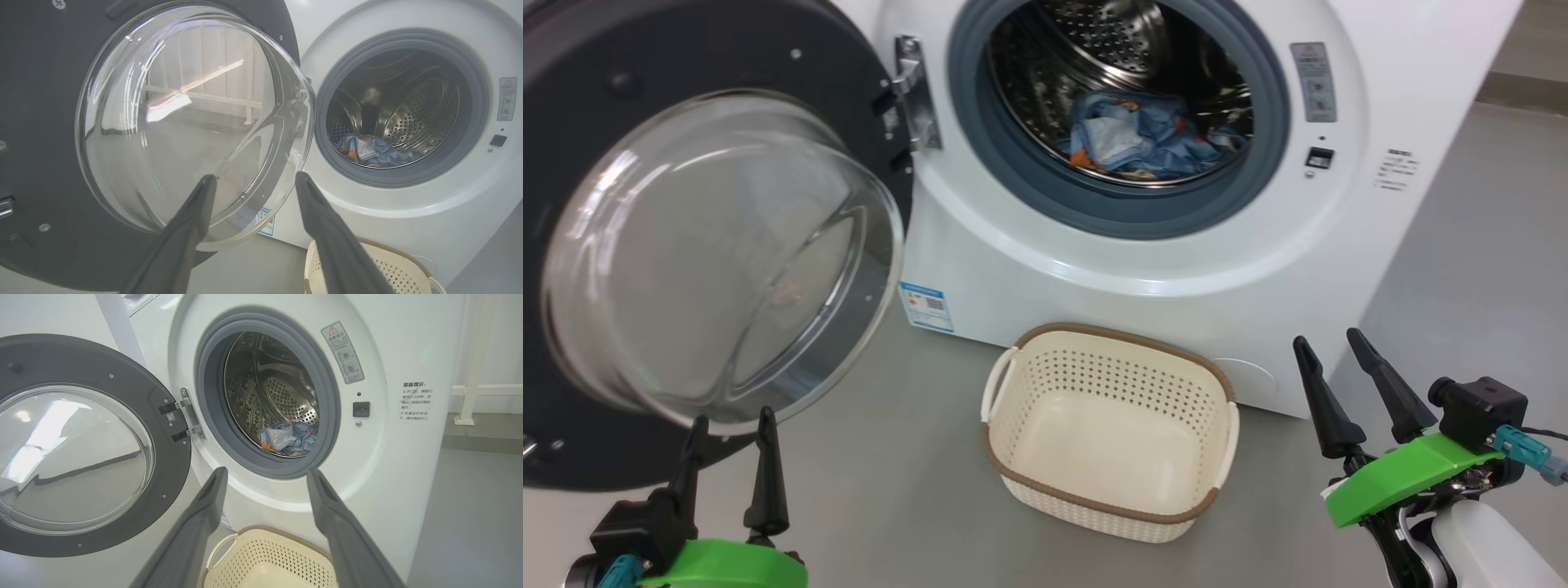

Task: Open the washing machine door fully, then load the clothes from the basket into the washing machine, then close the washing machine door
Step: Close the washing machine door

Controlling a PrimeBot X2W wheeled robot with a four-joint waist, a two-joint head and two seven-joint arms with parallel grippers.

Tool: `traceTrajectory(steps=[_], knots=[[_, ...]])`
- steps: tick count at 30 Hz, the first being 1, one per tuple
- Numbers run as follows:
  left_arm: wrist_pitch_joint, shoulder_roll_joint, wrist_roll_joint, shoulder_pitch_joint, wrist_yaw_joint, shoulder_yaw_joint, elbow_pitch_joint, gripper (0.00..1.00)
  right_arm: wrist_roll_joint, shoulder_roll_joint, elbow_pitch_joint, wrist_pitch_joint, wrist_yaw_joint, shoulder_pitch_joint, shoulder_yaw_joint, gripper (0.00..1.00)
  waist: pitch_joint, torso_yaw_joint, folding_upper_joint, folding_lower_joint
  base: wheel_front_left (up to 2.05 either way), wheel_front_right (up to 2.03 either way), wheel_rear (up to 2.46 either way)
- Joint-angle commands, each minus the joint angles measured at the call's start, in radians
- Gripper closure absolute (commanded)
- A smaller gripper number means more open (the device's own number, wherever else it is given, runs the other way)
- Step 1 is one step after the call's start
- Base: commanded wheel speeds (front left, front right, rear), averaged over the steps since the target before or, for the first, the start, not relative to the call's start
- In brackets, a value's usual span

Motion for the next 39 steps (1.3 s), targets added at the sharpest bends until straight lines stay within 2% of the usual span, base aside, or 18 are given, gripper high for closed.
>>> traceTrajectory(steps=[1,18,39], knots=[[0.0,0.03,-0.005,-0.009,0.006,0.029,-0.025,0.0,0.003,-0.006,-0.022,-0.008,0.006,-0.002,0.02,0.0,-0.007,0.023,-0.0001,0.0,0.0,0.0,0.0],[0.002,0.033,-0.023,-0.001,0.016,0.024,-0.034,0.0,0.003,0.003,-0.019,-0.008,0.006,-0.005,0.022,0.0,-0.002,0.102,-0.0001,0.0,0.0,0.0,0.0],[0.007,0.047,-0.037,0.011,0.032,0.017,-0.045,0.0,0.007,0.009,-0.013,-0.008,0.006,-0.002,0.029,0.0,-0.024,0.109,-0.0001,0.0,0.0,0.0,0.0]])
